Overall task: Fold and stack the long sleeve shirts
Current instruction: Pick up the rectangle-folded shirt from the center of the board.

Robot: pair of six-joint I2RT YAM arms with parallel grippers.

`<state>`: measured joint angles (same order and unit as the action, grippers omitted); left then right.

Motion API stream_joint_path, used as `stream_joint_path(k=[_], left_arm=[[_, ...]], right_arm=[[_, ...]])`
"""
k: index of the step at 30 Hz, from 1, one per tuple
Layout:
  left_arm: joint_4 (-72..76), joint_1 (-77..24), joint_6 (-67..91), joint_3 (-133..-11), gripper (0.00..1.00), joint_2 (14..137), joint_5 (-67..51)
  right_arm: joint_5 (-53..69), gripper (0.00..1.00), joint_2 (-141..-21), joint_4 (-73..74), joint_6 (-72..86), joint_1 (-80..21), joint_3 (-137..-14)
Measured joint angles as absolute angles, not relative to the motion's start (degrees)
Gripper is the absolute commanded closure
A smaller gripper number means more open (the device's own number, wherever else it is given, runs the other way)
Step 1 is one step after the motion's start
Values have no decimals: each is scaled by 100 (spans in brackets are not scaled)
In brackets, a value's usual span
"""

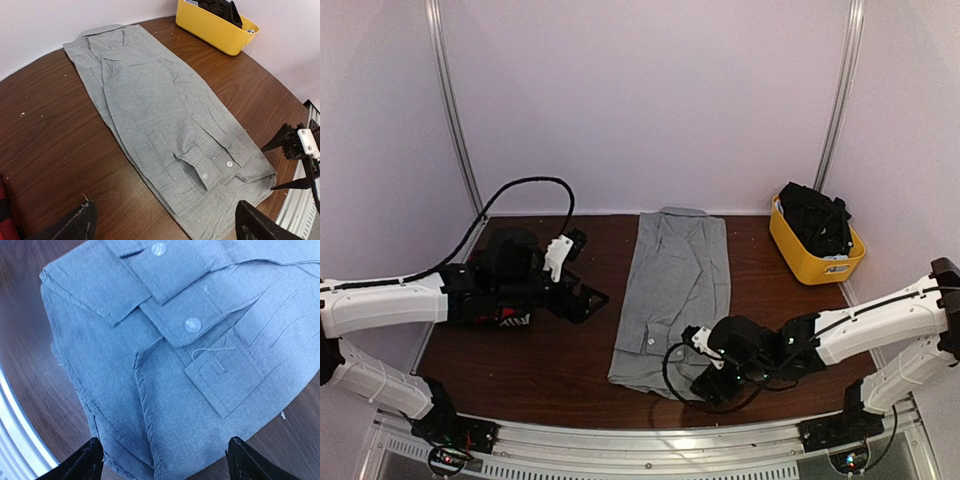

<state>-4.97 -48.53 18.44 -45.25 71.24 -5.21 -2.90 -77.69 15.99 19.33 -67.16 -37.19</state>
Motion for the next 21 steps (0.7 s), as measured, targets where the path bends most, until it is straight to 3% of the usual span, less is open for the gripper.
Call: stream_joint_path(k=[7,10,14,21], left_arm=[[-611,-4659,1988,-4458,3,7000,-550],[-620,-4659,2005,-4397,2,7048,-611],[-626,-4659,2003,-4355,3,7155,-672],[-572,-4659,1865,-4316,2,7258,-932]], right_arm=[[-412,15,-8366,1789,1822,-7050,-3887],[-410,22,-8460,1824,1820,-7096,-3909],[-423,39,-8639,1837,1863,-7118,-3977],[-552,88,-8788,1881,1999,-7238,-4095]])
